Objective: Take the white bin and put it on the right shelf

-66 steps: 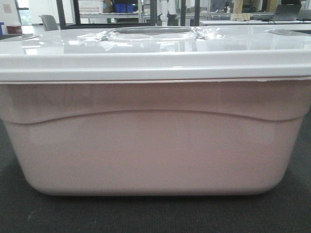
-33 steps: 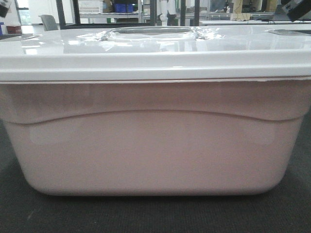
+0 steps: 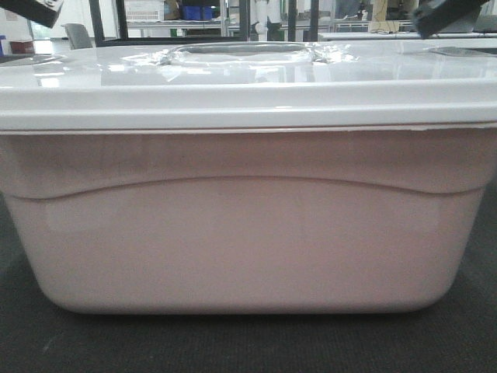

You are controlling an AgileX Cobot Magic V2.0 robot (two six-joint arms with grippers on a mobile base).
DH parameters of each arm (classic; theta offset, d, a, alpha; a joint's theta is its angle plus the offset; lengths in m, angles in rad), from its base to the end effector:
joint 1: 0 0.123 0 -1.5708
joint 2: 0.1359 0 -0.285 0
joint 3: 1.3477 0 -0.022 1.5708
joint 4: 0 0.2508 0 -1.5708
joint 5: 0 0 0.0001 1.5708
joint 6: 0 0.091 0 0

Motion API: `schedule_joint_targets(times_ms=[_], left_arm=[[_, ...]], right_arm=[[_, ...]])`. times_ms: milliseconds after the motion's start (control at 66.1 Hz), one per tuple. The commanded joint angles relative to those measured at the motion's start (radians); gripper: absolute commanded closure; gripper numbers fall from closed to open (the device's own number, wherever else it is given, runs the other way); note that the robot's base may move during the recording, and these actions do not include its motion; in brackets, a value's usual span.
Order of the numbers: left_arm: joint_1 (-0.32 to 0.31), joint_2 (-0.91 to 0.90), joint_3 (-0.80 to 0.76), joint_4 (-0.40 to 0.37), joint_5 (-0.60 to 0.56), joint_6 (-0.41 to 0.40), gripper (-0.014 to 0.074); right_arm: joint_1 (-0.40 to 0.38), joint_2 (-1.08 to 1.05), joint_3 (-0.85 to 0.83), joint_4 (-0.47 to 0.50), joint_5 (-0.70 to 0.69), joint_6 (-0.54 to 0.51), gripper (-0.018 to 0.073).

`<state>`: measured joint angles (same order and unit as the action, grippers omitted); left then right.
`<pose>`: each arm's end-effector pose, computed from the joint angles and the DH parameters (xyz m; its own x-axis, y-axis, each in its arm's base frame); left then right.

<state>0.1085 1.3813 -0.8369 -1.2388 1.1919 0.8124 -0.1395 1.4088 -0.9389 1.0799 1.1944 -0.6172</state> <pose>0.2447 -0.0538 0.2771 -0.9071 -0.1027 -0.4081 0.3029 0.5138 -0.8026 0.2574 0.0393 0.2852 -0.9389 0.1233 -0.3214 -0.1860 0.6038 0.7751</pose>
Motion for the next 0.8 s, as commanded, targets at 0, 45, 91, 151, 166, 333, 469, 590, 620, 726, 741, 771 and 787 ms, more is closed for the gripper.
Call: schedule_joint_targets(times_ms=[0, 45, 91, 151, 166, 333, 469, 590, 620, 726, 741, 771, 787], left_arm=[[-0.007, -0.026, -0.021, -0.096, 0.068, 0.007, 0.0105], [-0.007, -0.026, -0.021, -0.096, 0.068, 0.007, 0.0105], [-0.007, -0.026, -0.021, -0.096, 0.068, 0.007, 0.0105], [-0.007, -0.026, -0.021, -0.096, 0.068, 0.007, 0.0105], [-0.007, -0.026, -0.021, -0.096, 0.068, 0.007, 0.0105], [-0.007, -0.026, -0.021, -0.096, 0.072, 0.007, 0.0106], [-0.007, -0.026, -0.021, -0.089, 0.098, 0.007, 0.0124], [-0.007, -0.026, -0.036, -0.066, 0.110, 0.007, 0.0161], [-0.007, -0.026, -0.037, -0.066, 0.110, 0.007, 0.0169], [-0.007, -0.026, -0.053, -0.046, 0.104, 0.007, 0.0178], [-0.007, -0.026, -0.053, -0.040, 0.101, 0.007, 0.0178], [-0.007, -0.023, -0.057, -0.031, 0.099, -0.001, 0.0178], [-0.007, -0.023, -0.059, -0.031, 0.099, -0.004, 0.0178]], right_arm=[[0.019, -0.028, -0.020, 0.078, 0.090, -0.020, -0.0062], [0.021, -0.028, -0.020, 0.078, 0.087, -0.020, -0.0062], [0.021, -0.028, -0.020, 0.078, 0.086, -0.020, -0.0062], [0.021, -0.028, -0.020, 0.078, 0.087, -0.020, -0.0062], [0.021, -0.028, -0.020, 0.078, 0.088, -0.020, -0.0062], [0.021, -0.028, -0.020, 0.080, 0.089, -0.020, -0.0062], [0.021, -0.028, -0.020, 0.080, 0.093, -0.019, -0.0062], [0.021, -0.028, -0.020, 0.081, 0.111, -0.019, -0.0062], [0.021, -0.028, -0.020, 0.081, 0.114, -0.019, -0.0062], [0.021, -0.028, -0.020, 0.081, 0.115, -0.019, -0.0062], [0.021, -0.028, -0.020, 0.081, 0.115, -0.019, -0.0062], [0.021, -0.028, -0.020, 0.081, 0.115, -0.019, -0.0062], [0.021, -0.028, -0.020, 0.081, 0.115, -0.019, -0.0062]])
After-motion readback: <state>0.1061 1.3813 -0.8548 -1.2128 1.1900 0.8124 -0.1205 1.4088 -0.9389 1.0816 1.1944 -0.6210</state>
